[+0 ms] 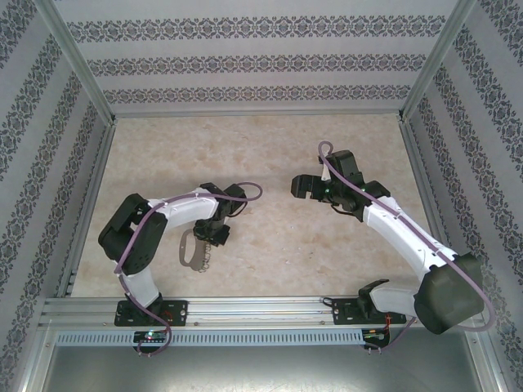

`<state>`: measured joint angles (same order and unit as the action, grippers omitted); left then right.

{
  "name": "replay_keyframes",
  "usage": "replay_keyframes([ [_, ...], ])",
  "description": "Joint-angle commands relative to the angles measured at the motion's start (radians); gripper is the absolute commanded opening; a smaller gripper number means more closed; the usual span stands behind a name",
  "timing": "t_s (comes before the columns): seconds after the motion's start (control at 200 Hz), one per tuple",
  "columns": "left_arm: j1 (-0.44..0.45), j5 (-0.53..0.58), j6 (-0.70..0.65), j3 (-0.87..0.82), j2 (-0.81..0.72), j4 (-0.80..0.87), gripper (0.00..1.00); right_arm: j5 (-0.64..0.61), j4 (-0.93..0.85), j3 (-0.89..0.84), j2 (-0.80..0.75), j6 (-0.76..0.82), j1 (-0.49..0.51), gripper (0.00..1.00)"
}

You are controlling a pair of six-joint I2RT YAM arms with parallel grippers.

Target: Put the keys on the keyring

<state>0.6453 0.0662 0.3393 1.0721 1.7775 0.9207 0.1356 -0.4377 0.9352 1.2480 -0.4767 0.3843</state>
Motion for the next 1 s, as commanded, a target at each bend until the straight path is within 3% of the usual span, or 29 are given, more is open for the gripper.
replay_keyframes([
  [0.0, 0.019, 0.049, -0.024, 0.028, 0.023, 0.055, 0.16, -0.021, 0.002, -0.011, -0.016, -0.016, 0.01, 0.98],
  [0.23, 0.025, 0.052, -0.026, 0.036, -0.013, 0.08, 0.0, -0.026, 0.001, -0.001, -0.016, -0.015, 0.01, 0.98],
  [0.5, 0.024, -0.001, -0.024, 0.09, -0.159, 0.179, 0.0, -0.034, -0.001, 0.0, -0.026, -0.007, 0.01, 0.98],
  [0.744, 0.0, -0.236, -0.102, 0.118, -0.392, 0.138, 0.0, 0.079, 0.124, -0.031, -0.097, 0.059, 0.003, 0.98],
  [0.994, -0.021, -0.486, -0.214, 0.082, -0.586, -0.055, 0.0, 0.366, 0.229, -0.009, -0.128, 0.12, 0.003, 0.93],
])
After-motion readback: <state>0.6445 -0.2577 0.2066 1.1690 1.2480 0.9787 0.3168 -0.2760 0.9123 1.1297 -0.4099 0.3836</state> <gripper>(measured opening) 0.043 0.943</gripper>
